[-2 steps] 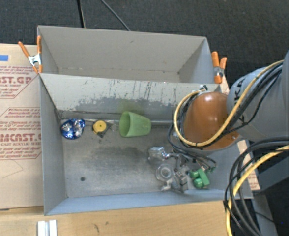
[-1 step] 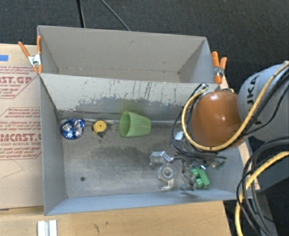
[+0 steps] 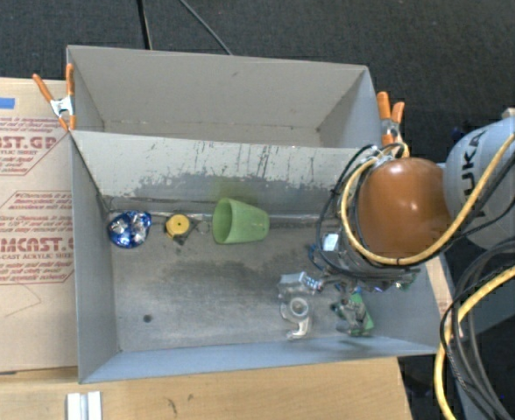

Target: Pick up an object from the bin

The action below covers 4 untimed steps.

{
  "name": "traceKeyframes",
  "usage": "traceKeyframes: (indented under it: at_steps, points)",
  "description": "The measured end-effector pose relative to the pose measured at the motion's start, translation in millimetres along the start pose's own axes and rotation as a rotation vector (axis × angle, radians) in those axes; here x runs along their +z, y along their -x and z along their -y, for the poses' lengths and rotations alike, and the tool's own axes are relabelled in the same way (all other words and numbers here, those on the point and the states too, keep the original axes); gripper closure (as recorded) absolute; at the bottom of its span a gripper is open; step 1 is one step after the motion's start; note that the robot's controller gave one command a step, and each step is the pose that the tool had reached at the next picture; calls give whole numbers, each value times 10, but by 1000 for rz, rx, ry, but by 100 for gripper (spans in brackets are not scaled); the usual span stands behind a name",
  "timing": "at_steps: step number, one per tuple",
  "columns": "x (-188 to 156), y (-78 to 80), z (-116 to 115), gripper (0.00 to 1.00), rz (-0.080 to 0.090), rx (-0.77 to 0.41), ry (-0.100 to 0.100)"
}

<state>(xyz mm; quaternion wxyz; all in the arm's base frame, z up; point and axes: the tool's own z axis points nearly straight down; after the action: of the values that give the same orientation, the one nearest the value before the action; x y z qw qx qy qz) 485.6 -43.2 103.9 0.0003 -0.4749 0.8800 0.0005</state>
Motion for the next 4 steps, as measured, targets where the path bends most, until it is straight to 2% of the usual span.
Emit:
traceKeyframes:
  at_steps: [1,2,3,4]
  points:
    - [341,7,94,0,4,-250,-2]
    - [340,171,-155,0,2,-403,-1]
    - [321,160,-147,100,-3,-402,0]
    - [-29,173,-152,100,1,-401,-1]
